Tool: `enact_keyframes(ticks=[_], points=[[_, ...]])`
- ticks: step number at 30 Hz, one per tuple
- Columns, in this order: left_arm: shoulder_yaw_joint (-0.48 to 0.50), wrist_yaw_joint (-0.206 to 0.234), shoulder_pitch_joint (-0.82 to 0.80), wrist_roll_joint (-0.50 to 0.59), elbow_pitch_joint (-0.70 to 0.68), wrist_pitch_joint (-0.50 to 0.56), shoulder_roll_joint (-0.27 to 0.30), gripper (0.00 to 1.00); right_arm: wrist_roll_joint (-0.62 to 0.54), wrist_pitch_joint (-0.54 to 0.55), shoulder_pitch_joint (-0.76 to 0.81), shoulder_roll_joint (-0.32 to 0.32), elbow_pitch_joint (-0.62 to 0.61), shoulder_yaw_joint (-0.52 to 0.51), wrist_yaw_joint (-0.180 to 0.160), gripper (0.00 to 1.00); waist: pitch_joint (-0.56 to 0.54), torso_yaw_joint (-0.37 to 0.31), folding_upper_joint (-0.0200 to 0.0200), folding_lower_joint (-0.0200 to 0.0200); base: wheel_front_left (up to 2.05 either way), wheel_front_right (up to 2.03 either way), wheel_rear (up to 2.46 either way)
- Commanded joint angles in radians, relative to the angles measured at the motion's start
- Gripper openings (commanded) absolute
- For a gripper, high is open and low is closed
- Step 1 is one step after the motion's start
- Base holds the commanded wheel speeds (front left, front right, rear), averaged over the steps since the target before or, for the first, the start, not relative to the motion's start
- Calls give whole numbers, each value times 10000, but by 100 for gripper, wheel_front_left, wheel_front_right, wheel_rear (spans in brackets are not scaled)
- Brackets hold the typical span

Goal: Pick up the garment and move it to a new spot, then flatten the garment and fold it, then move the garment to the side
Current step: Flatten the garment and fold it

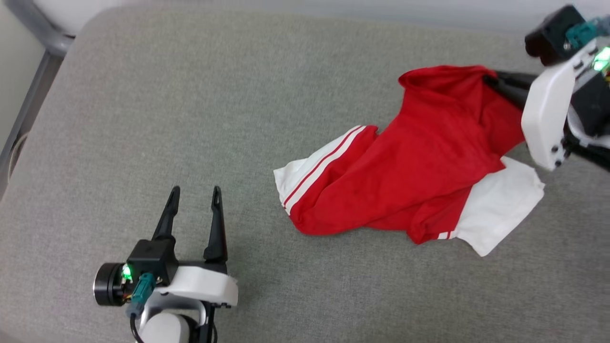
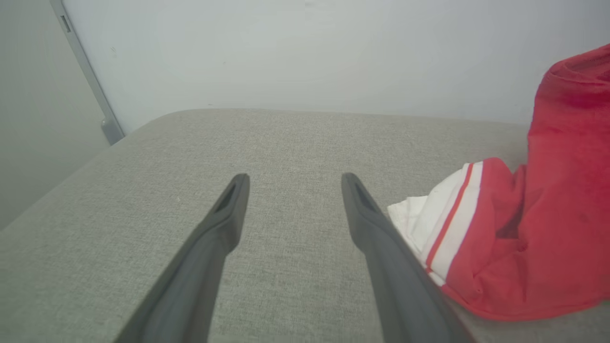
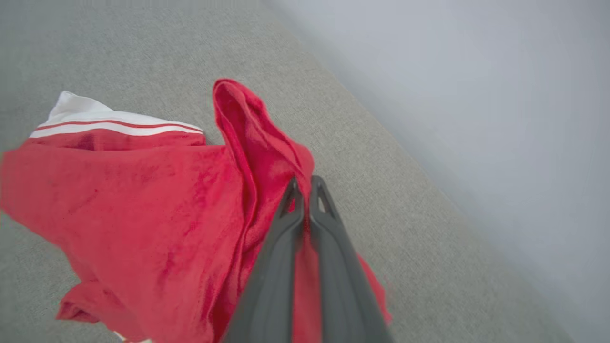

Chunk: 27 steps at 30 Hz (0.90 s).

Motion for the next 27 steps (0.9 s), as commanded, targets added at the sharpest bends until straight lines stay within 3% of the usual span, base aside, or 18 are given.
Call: enact_keyframes(ticks=[1,5,6,12,17,27], points=[[82,2,204,59,40,-27,-2,100,8,-262,441,-202,-379,83,-10,0,-487,-228,0,0,0,0,0],[233,-51,556,142,112,-27,-3,100,137,-828,1271,-693,-1499,-91,-10,0,-929,-430,0,0,0,0,0],[413,-102,895,241,184,-27,-3,100,197,-1219,2514,-996,-2423,-430,-10,0,-1367,-674,0,0,0,0,0],[558,-223,1297,338,298,-27,-5,100,217,-1598,4988,-1061,-3020,-1170,-10,0,-1922,-943,0,0,0,0,0],[643,-259,1581,375,356,-27,-5,100,168,-1776,7809,-684,-3002,-2009,-10,0,-2278,-1072,0,0,0,0,0],[717,-352,1684,444,397,-27,-5,100,-277,-1632,10963,300,-1980,-3231,-9,0,-2294,-1146,0,0,0,0,0]])
